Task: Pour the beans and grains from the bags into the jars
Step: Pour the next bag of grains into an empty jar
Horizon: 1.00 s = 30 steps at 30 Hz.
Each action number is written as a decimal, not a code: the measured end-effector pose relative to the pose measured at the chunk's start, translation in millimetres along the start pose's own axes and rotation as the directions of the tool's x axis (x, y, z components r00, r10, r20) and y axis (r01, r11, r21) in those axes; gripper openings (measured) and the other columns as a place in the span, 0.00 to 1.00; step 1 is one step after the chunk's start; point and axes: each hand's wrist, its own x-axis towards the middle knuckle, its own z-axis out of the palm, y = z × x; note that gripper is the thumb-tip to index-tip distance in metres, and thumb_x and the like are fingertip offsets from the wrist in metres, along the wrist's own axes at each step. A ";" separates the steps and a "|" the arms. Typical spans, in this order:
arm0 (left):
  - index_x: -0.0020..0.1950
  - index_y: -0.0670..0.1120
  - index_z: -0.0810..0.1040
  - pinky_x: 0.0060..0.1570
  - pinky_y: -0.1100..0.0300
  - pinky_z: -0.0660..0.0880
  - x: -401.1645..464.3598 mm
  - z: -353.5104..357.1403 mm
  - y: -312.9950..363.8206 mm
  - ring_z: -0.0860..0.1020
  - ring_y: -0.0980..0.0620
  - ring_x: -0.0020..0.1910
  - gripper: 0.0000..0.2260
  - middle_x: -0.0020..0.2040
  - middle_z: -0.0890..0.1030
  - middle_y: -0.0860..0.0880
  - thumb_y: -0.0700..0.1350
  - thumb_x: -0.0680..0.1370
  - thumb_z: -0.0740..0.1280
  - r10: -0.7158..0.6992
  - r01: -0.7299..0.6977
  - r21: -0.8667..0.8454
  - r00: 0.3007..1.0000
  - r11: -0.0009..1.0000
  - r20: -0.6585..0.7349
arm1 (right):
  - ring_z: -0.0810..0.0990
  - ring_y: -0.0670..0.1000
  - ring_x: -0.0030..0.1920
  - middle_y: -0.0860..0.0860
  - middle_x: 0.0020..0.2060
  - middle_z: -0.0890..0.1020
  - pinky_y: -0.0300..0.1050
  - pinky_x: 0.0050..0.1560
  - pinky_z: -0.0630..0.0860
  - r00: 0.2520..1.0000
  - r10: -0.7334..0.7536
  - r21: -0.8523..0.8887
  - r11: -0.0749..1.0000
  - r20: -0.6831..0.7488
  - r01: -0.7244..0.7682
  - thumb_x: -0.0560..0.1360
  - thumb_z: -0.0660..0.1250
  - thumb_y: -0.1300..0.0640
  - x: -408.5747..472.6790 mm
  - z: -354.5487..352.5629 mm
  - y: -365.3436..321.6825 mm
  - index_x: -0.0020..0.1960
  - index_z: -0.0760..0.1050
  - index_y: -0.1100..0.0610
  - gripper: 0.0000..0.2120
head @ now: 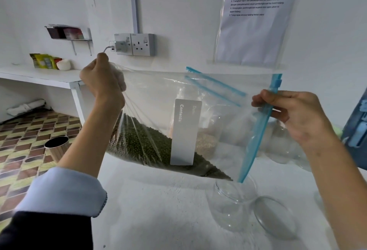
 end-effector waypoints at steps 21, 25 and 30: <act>0.16 0.50 0.60 0.23 0.65 0.52 -6.2 6.6 4.3 0.58 0.51 0.15 0.24 0.16 0.58 0.51 0.34 0.72 0.57 0.016 -0.017 -0.074 1.000 0.997 -0.014 | 0.83 0.49 0.33 0.50 0.30 0.84 0.42 0.48 0.80 0.968 -0.004 0.201 0.978 -0.249 0.055 0.70 0.72 0.62 -9.2 18.8 12.7 0.28 0.83 0.53 0.13; 0.19 0.47 0.60 0.22 0.65 0.52 -6.5 6.4 3.4 0.58 0.50 0.15 0.21 0.16 0.59 0.49 0.35 0.72 0.57 0.033 -0.035 -0.056 0.999 0.998 -0.021 | 0.82 0.50 0.34 0.49 0.30 0.84 0.47 0.53 0.80 0.950 -0.007 0.207 0.975 -0.313 0.076 0.71 0.72 0.63 -10.5 23.7 15.4 0.31 0.82 0.56 0.10; 0.22 0.45 0.61 0.20 0.62 0.52 -6.4 5.0 4.1 0.58 0.49 0.16 0.19 0.17 0.60 0.47 0.35 0.72 0.58 0.058 -0.060 -0.047 0.998 0.997 -0.031 | 0.82 0.51 0.35 0.49 0.29 0.84 0.50 0.56 0.79 0.947 -0.022 0.208 0.974 -0.321 0.093 0.72 0.71 0.61 -11.3 26.5 16.3 0.27 0.83 0.52 0.15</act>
